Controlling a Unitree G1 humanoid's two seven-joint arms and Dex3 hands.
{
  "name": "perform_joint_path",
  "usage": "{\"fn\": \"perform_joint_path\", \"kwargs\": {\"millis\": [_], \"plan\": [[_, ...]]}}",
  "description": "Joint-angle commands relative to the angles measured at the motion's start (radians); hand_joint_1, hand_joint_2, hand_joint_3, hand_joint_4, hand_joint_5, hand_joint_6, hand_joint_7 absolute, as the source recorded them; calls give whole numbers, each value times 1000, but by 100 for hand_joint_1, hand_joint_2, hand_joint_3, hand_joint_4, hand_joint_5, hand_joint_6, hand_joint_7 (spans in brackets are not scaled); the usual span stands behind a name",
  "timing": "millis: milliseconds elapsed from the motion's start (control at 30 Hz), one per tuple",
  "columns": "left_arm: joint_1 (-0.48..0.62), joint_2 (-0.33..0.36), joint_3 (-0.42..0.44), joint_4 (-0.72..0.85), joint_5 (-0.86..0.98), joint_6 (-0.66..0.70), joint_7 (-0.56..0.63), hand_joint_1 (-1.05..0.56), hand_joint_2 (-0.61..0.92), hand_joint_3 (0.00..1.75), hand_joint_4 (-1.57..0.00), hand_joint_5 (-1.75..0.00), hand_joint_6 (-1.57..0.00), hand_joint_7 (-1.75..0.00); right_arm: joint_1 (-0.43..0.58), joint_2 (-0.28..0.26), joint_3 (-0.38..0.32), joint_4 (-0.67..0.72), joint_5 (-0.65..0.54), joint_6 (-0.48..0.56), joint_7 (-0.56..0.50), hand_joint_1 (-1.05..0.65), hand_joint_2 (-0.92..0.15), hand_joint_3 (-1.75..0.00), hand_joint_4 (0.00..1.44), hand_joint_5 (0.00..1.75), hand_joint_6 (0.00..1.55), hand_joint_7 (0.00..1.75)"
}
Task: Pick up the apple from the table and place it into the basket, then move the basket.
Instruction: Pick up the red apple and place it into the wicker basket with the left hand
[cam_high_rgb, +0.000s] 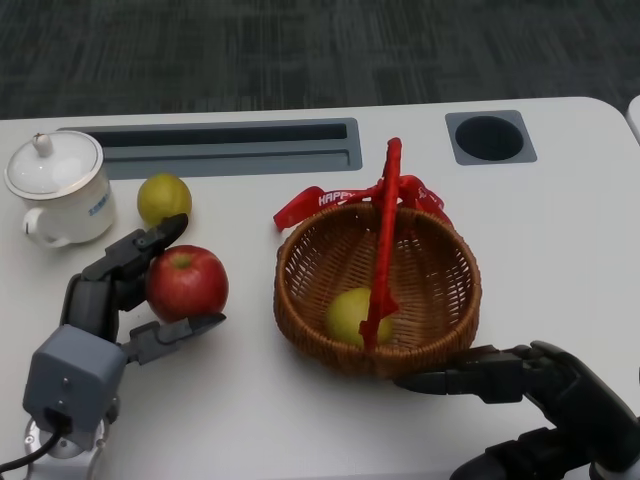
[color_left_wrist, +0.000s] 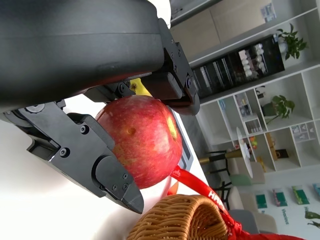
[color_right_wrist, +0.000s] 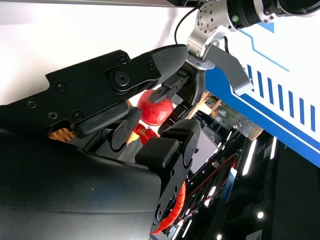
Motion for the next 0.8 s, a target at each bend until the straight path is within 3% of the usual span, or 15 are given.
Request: {"fn": "perform_joint_path", "kwargs": {"millis": [33,333,567,800], "plan": [[12,9,5,-33,9,-50,36,-13,84,0,-121,-4,-106,-1,-5,-9,-5,5,17,-2,4,-32,-84,0,90,0,79,0],[46,-29,-27,-272,7,-117,6,-13,83,0,-123,-3,-108,-1,-5,-2,-2,9,4,-3,1,-34,-86,-1,90,0,79,0],[25,-59,-79,-426,17,-66,-22,-10,82,0,-125,-3,-110,-1,7,1,-1,-9,-11,19,-6,-36,-89,-1,89,0,78,0],[-14,-103,-121,-460,-9,6,-75,-4,82,0,-124,-2,-111,-1,12,2,-3,-9,-13,22,-8,-36,-90,-1,89,0,78,0]]}}
